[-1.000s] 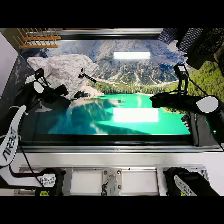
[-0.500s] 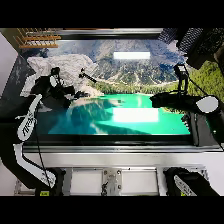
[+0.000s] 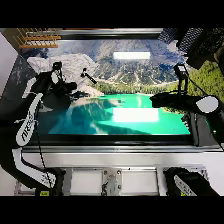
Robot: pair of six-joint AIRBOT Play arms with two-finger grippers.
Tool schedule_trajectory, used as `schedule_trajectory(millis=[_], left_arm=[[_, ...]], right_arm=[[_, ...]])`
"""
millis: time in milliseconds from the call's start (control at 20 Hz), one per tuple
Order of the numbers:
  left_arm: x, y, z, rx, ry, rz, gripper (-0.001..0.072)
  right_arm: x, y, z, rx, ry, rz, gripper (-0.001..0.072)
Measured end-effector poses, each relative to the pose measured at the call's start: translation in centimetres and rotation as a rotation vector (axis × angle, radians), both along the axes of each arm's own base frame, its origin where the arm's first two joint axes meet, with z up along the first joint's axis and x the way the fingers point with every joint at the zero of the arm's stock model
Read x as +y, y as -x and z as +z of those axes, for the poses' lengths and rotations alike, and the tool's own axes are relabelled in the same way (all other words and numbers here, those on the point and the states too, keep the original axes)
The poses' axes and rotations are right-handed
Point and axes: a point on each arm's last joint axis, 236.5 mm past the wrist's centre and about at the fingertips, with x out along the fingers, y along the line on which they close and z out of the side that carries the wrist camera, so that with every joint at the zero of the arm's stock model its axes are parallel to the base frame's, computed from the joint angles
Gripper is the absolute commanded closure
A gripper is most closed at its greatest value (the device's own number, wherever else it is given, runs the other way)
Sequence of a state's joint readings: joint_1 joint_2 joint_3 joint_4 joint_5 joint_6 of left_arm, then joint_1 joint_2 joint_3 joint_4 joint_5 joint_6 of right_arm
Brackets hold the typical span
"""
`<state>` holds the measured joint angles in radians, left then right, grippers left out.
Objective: Fold the clothes and pants, and hang the long-sleeved shirts on hangers.
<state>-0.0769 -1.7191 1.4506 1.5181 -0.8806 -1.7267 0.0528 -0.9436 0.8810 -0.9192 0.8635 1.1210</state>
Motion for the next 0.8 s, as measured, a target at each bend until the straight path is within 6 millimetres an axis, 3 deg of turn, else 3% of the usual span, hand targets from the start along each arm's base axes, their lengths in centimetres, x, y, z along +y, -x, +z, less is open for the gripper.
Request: schedule_trajectory(millis=[150, 300, 400, 500, 550, 600, 650, 750, 800], left_arm=[[-5.5, 1.3, 4.9, -0.063, 0.008, -0.116, 0.0703], [-13.2, 4.6, 8.6, -0.1, 0.026, -0.282, 0.0702], [-19.8, 8.2, 10.4, -0.118, 0.067, -0.418, 0.0702], [-25.5, 12.0, 11.4, -0.126, 0.101, -0.546, 0.0701], [-28.2, 14.0, 11.7, -0.133, 0.116, -0.609, 0.0623], [-30.5, 15.9, 12.0, -0.14, 0.131, -0.668, 0.0281], [-32.1, 17.2, 12.4, -0.156, 0.142, -0.707, 0.0104], [-33.2, 18.3, 13.1, -0.181, 0.137, -0.74, 0.0105], [-32.6, 18.0, 13.4, -0.187, 0.124, -0.727, 0.0104]], right_arm=[[0.3, -0.8, 0.8, -0.017, -0.052, -0.037, 0.0691], [1.1, -1.2, 2.1, -0.024, -0.145, -0.061, 0.0692], [-0.1, -1.9, 3.2, -0.067, -0.15, -0.085, 0.0693], [-2.6, -2.6, 4.3, -0.107, -0.15, -0.144, 0.0692], [-4.2, -2.9, 4.9, -0.126, -0.148, -0.181, 0.0693], [-6.0, -3.1, 5.4, -0.144, -0.145, -0.225, 0.0693], [-7.6, -3.1, 5.8, -0.155, -0.141, -0.262, 0.0692], [-10.5, -2.8, 6.1, -0.158, -0.137, -0.325, 0.0692], [-11.5, -2.5, 6.1, -0.15, -0.136, -0.343, 0.0693]])
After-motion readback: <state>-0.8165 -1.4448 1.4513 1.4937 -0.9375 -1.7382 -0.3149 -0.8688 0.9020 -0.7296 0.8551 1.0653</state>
